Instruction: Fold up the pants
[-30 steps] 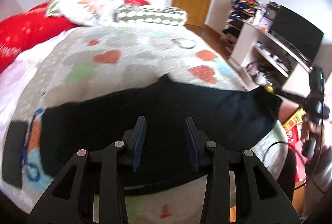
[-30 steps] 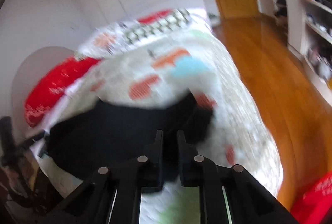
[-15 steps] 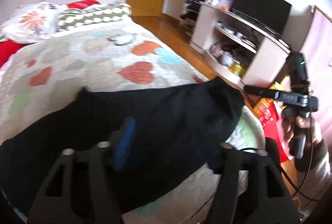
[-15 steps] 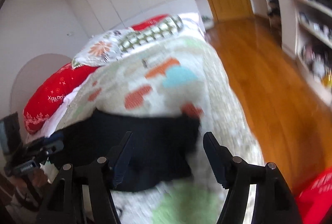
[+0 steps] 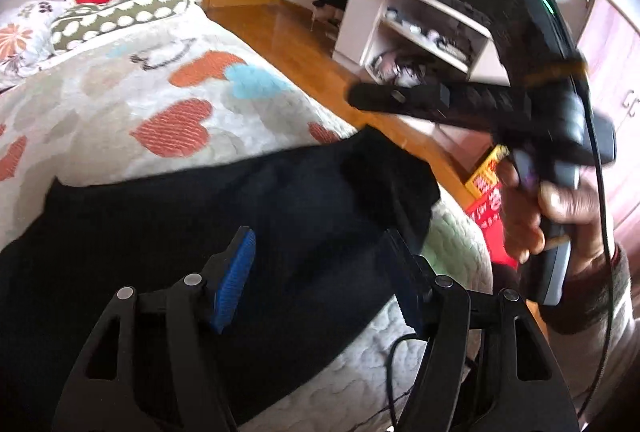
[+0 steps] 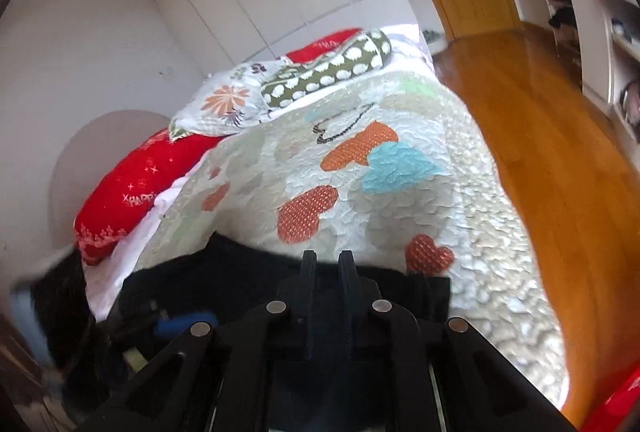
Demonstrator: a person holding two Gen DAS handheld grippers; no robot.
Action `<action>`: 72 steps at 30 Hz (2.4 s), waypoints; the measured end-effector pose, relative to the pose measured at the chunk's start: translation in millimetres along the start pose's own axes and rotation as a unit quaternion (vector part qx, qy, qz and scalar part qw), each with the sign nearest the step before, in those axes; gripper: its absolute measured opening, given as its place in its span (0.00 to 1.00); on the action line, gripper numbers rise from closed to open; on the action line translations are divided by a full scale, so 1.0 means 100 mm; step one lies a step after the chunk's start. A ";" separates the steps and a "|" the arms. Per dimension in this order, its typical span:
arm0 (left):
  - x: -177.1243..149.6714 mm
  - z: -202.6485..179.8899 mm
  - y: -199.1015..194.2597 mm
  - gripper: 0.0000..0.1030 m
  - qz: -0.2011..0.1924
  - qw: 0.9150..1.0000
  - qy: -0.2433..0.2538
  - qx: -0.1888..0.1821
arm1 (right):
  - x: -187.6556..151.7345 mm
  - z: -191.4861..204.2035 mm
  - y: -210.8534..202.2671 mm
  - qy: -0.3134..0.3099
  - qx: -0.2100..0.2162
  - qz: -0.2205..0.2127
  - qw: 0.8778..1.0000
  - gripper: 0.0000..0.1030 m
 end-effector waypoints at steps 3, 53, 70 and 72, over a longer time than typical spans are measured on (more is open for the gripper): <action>-0.08 -0.07 0.02 0.63 0.000 1.000 0.030 0.009 | -0.08 -0.16 -0.16 0.030 0.002 -0.006 1.000 0.18; -0.56 1.49 -1.32 0.63 -0.113 0.977 -0.160 0.084 | -0.46 -0.40 -0.27 0.017 -0.034 -0.003 0.999 0.14; -1.49 2.42 -1.79 0.63 -0.123 0.940 -0.273 0.161 | -0.80 -0.02 0.19 0.026 -0.060 0.055 0.996 0.50; -1.51 2.43 -1.81 0.63 -0.125 0.938 -0.277 0.164 | -0.70 -0.15 0.24 0.021 -0.089 0.045 0.995 0.11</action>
Point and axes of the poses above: each gripper's, at about its wrist camera, not at the fingertips, and y roughly the way its jaws point, z to its left, x to its top, the point moved 9 cm from there along y, roughly the way its jaws point, and after that the axes turned 6 degrees about z, right-handed, at the moved point
